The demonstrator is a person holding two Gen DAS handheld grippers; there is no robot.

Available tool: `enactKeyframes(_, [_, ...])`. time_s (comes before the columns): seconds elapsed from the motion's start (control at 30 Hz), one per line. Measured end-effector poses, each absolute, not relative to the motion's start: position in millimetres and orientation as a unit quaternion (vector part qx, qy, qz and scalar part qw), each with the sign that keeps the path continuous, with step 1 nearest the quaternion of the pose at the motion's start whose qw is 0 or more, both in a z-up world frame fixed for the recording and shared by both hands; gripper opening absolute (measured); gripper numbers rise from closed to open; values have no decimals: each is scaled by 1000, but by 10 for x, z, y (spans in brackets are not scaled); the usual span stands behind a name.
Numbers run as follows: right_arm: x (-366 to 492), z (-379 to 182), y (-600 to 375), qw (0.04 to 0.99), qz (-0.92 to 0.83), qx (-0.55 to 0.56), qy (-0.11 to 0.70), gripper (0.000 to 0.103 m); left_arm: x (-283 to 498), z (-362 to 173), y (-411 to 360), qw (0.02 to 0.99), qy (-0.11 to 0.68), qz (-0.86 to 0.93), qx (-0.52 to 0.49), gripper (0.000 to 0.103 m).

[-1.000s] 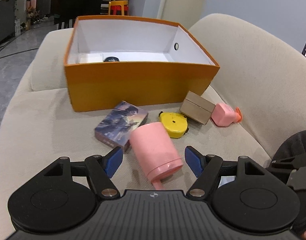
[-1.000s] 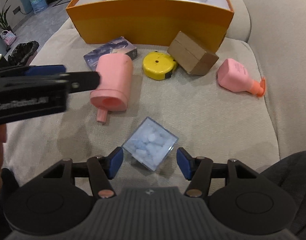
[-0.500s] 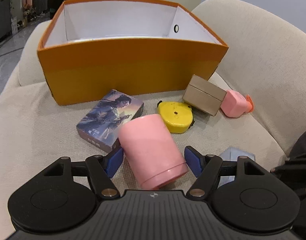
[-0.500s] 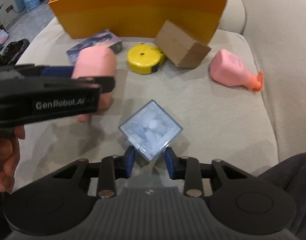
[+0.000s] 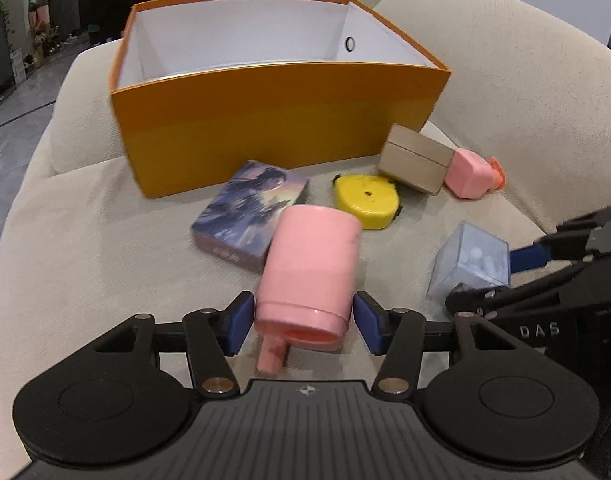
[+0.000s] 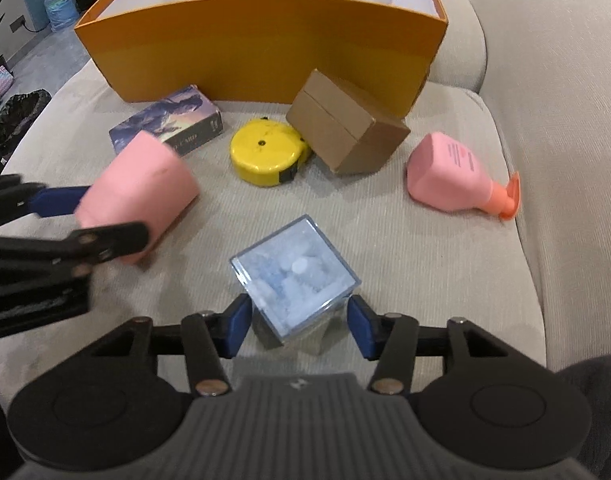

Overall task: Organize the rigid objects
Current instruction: 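Grasp the clear cube box with the right tool while the left tool grasps the pink cup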

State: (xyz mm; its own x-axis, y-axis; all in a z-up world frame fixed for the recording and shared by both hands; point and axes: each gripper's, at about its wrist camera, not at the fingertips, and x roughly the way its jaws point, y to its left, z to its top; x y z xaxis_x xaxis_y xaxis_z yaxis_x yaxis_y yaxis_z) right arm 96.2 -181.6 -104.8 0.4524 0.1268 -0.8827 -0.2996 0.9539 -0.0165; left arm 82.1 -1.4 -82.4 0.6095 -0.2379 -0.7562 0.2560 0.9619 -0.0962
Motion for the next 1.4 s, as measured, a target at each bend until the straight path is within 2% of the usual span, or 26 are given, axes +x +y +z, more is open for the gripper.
enactKeyframes(0.17, [993,-1070,-1731,852,136,-123,491,62,849,-854,-46,898,415,-143,20,66])
enactKeyframes(0.47, [1061,-1070,-1656,845,164,-161,482,64,1001,-993,-111,894,423,-146,14,69])
enactKeyframes(1.0, [1172,-1116,-1706,830,169,-129,516,50,914,-957,-80,901,409,-147,11,65])
enactKeyframes(1.4, [1136,-953,-1776,840,153,-112,508,47,831,-728,-13,913,382,-146,6,63])
